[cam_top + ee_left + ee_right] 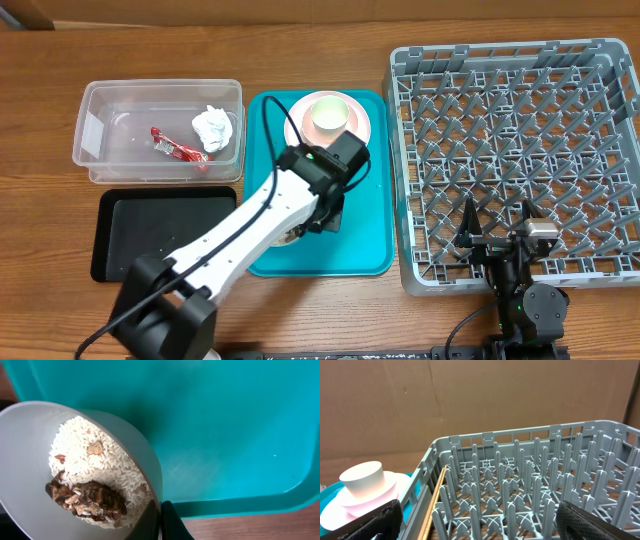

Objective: Sort waste into correct bins and load items into the dishwasher
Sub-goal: 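Carry the rice bowl with the left gripper over the black tray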

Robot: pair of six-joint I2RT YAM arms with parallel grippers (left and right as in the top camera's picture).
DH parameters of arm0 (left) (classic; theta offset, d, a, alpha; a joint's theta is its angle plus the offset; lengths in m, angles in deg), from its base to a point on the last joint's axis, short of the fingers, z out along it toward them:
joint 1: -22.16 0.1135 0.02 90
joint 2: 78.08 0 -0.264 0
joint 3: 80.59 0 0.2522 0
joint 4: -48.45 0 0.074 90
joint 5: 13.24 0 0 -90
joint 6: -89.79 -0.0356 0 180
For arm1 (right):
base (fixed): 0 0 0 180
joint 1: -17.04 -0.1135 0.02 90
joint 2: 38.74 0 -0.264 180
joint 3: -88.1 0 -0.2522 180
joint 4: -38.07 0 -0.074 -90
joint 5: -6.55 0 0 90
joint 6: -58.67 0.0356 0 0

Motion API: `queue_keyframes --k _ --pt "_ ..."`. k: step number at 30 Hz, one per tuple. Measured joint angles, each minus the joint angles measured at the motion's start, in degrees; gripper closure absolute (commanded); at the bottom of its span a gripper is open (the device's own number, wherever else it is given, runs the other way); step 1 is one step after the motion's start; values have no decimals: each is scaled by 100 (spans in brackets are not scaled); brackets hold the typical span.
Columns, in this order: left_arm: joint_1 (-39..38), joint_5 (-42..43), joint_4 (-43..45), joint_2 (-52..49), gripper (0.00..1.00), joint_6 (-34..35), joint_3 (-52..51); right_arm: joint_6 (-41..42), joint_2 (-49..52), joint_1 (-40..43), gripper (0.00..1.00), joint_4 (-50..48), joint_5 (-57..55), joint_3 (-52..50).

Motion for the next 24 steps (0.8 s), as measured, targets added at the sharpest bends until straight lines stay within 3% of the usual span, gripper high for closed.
queue_keyframes --k 12,24 --pt "1176 94 -605 973 96 -302 96 2 0 0 0 -2 -2 0" --pt "2953 1047 -782 1001 96 -1060 98 0 0 0 0 0 2 0"
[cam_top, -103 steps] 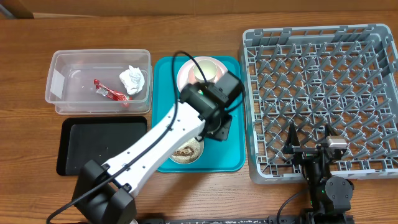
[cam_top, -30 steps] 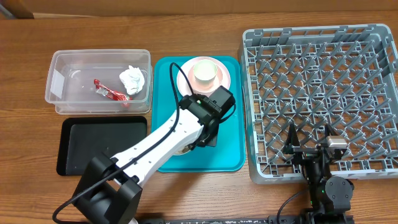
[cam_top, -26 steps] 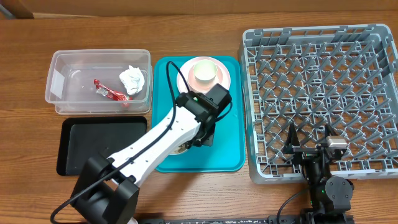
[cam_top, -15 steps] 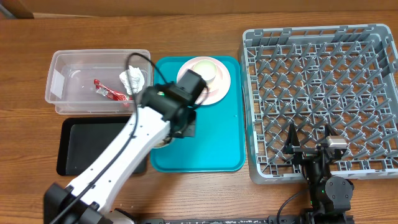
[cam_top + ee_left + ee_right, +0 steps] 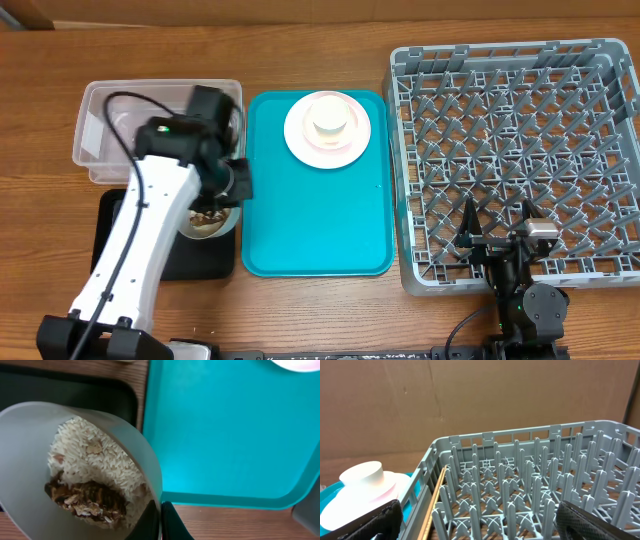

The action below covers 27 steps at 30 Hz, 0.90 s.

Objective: Sort waste into correct bins and load items into the dishwasher
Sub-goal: 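Carry the rice bowl with the left gripper over the black tray, then tilt the bowl with the left gripper to dump rice onto the black tray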

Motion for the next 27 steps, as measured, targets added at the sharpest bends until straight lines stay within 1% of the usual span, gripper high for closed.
queue_keyframes --k 9,14,20,27 --pt "1207 568 101 0 96 -332 -256 0 0 0 0 2 -2 0" --pt "1853 955 555 7 96 -361 -579 2 0 0 0 0 -4 0" --pt "2739 1832 1147 11 96 -643 -1169 0 0 0 0 0 -2 0" --pt "3893 3128 1202 11 96 -1233 -1368 0 0 0 0 0 -4 0"
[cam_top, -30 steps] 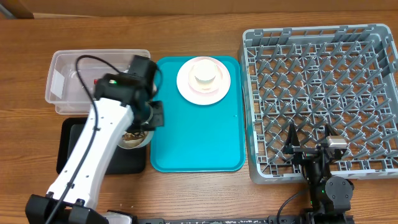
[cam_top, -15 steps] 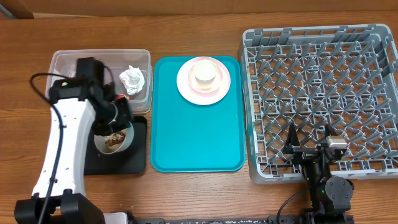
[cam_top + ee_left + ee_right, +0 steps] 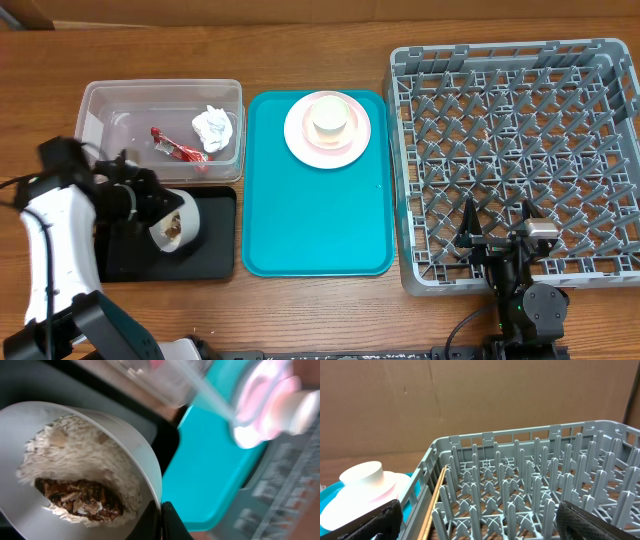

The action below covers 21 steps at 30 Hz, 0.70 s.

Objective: Sort waste into correct bins and load items into the dishwasher
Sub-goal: 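Tilt the bowl with the left gripper to dump rice onto the black tray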

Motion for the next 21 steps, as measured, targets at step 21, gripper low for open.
queue_keyframes --k 21 --pt "1364 2503 852 2 96 -621 -693 -2 0 0 0 2 2 0"
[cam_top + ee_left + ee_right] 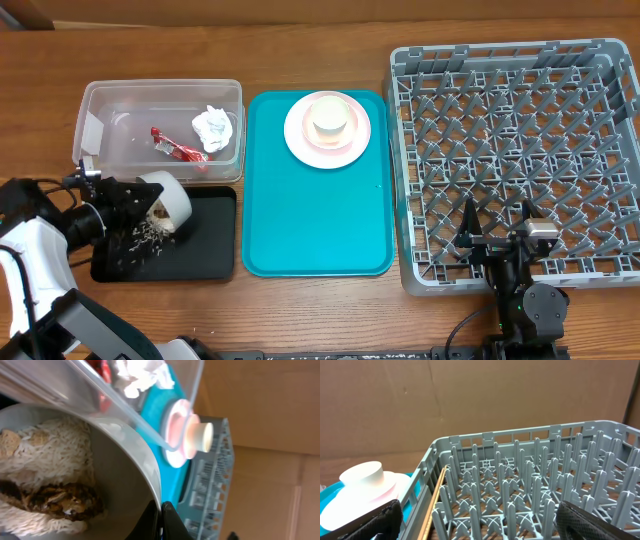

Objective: Sort waste into correct bins and load items into the dishwasher
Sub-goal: 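Tilt the bowl with the left gripper to dump rice onto the black tray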

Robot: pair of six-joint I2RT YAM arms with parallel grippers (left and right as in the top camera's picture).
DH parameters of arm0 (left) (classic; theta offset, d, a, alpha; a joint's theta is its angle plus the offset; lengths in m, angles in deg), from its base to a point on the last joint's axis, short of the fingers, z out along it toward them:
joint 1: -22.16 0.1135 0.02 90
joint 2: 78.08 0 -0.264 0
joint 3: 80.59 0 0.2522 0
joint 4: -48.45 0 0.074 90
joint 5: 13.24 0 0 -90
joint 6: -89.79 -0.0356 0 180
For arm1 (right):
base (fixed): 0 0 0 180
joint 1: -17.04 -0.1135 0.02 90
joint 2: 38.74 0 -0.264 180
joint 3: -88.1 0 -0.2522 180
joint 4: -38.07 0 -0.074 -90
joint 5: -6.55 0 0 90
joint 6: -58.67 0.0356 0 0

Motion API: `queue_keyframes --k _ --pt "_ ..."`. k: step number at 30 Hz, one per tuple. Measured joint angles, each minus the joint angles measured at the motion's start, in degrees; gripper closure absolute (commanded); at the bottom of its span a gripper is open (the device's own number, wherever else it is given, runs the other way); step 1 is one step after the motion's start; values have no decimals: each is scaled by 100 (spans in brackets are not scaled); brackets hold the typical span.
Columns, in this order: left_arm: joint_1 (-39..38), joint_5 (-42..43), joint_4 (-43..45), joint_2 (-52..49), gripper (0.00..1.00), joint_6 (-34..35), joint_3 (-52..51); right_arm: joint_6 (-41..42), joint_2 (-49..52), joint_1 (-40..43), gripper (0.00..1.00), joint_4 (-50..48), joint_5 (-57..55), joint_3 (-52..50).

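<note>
My left gripper (140, 200) is shut on the rim of a white bowl (168, 200), tipped on its side over the black tray (205, 240). Rice and brown scraps (45, 480) still cling inside the bowl, and some rice (140, 232) lies scattered on the black tray. In the left wrist view the gripper (161, 520) pinches the bowl's wall (125, 475). A pink plate with a white cup (328, 122) stands at the far end of the teal tray (320, 220). My right gripper (497, 238) rests open at the near edge of the grey dish rack (515, 150).
A clear bin (160, 130) behind the black tray holds a crumpled tissue (212, 126) and a red wrapper (175, 148). A wooden chopstick (434, 502) lies along the rack's left wall in the right wrist view.
The left gripper has tipped the bowl further over the black tray, and rice now lies on the tray. The arm sits further left. The right arm is unchanged.
The left gripper held the bowl of rice over the teal tray. Then the bowl was over the black tray's right end, then tilted there. Now it lies tipped, with rice spilled onto the black tray. The right gripper stayed open at the rack.
</note>
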Motion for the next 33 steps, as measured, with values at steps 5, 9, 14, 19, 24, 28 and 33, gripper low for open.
queue_keyframes --k 5,9,14,19,24,28,33 --pt "323 417 46 0 96 -87 -146 0 0 0 0 -2 -2 0" --pt "601 662 101 0 96 -103 -275 4 0 0 0 -2 -2 0" --pt "796 981 332 0 96 -103 -498 2 0 0 0 0 -2 0" --pt "831 1117 374 0 96 -103 -614 2 0 0 0 -2 -2 0" --pt "831 1473 61 0 96 -127 -614 0 0 -2 0 -2 0 0" --pt "831 1947 35 2 96 -195 -623 0 0 0 0 0 0 0" --pt "831 2201 264 2 96 -234 -629 2 0 0 0 -4 0 0"
